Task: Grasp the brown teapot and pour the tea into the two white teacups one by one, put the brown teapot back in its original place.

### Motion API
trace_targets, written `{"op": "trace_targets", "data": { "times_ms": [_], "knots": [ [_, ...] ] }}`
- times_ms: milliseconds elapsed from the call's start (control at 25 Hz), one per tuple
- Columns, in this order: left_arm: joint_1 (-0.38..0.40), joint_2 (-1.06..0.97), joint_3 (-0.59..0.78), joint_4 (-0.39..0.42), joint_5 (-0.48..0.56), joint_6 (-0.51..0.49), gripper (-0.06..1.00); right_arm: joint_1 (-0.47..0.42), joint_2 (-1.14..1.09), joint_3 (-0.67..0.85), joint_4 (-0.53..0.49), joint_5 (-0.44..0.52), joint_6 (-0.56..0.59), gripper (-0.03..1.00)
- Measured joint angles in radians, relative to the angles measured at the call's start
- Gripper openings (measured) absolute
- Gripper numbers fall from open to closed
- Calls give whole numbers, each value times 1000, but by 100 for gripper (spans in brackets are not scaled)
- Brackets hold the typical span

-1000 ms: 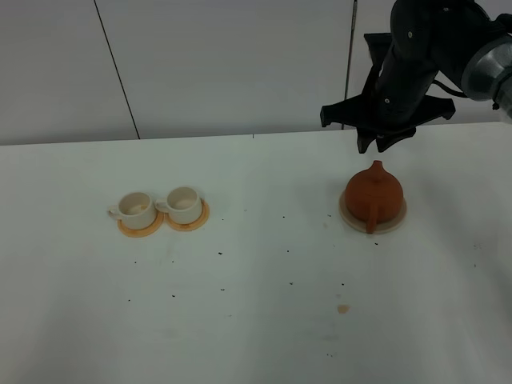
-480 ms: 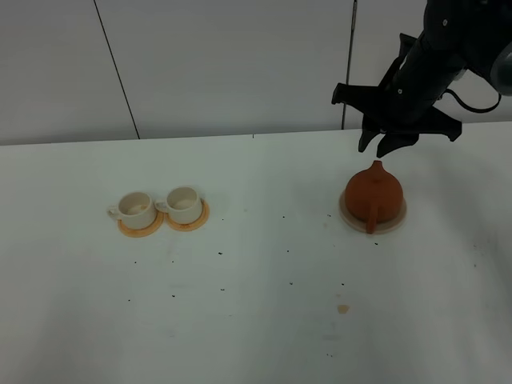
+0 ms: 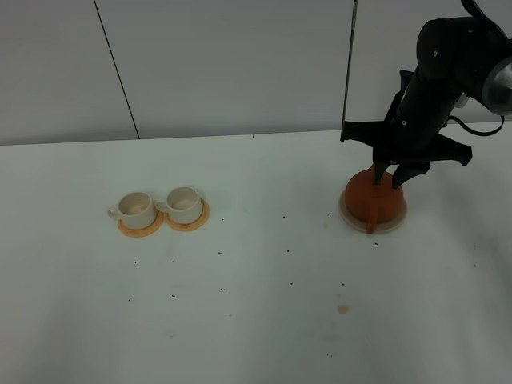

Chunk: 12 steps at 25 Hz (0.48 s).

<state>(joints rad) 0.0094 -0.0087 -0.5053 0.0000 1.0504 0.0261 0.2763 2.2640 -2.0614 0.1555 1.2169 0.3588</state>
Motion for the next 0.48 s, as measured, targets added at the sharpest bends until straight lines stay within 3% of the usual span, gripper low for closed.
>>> {"op": "trace_targets", "data": {
  "times_ms": [240, 480],
  "knots": [
    [0, 0, 0, 0, 0, 0, 24, 5, 0, 3, -18, -1, -7, 24],
    [0, 0, 0, 0, 0, 0, 24, 43, 0, 4, -36, -1, -89, 26]
  ]
}}
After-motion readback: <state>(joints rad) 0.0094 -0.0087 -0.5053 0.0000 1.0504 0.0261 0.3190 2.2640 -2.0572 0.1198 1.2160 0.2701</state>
